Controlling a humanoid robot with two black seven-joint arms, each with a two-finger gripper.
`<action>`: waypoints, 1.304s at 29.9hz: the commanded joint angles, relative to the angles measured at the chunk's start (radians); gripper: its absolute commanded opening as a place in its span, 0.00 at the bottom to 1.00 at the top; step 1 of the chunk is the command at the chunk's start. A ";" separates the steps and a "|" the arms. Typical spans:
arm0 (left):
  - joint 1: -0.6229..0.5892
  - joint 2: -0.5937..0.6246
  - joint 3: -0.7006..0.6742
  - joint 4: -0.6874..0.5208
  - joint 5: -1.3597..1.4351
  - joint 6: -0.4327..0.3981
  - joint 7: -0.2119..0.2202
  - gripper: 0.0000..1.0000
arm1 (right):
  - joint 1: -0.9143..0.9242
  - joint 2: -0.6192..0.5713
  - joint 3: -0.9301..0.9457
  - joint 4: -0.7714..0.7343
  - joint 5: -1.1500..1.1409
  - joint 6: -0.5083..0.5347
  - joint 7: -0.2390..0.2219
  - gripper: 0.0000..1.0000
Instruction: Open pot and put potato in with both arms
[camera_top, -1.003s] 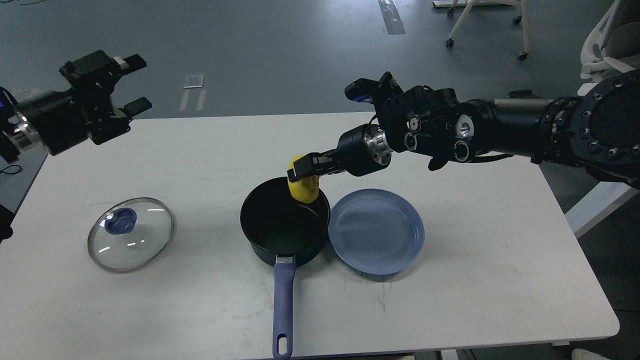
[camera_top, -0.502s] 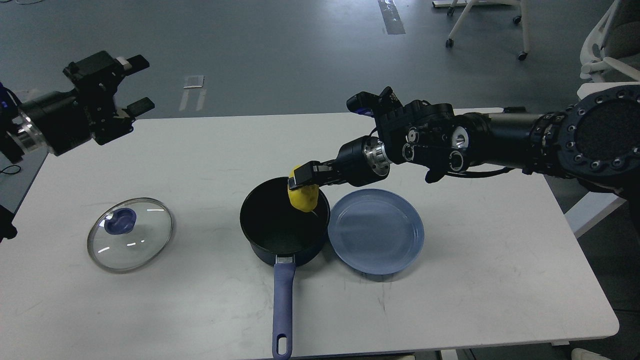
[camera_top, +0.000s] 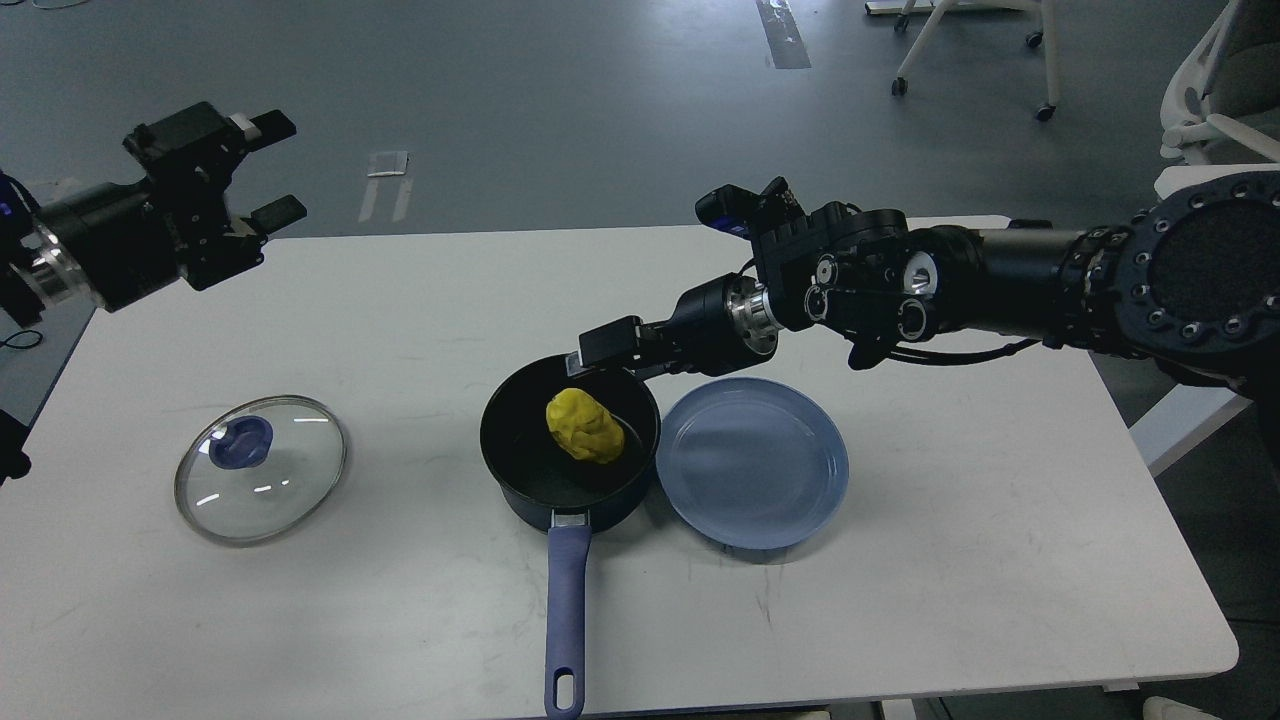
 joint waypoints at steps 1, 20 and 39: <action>0.000 -0.001 0.000 0.000 0.000 0.000 0.000 0.98 | 0.006 0.000 0.004 -0.005 0.006 0.000 0.000 0.98; 0.018 -0.105 0.000 0.017 -0.123 0.043 0.000 0.98 | -0.305 -0.339 0.712 -0.068 0.020 -0.037 0.000 1.00; 0.193 -0.331 -0.167 0.202 -0.264 -0.004 0.000 0.98 | -0.729 -0.321 1.136 -0.205 0.297 0.056 0.000 1.00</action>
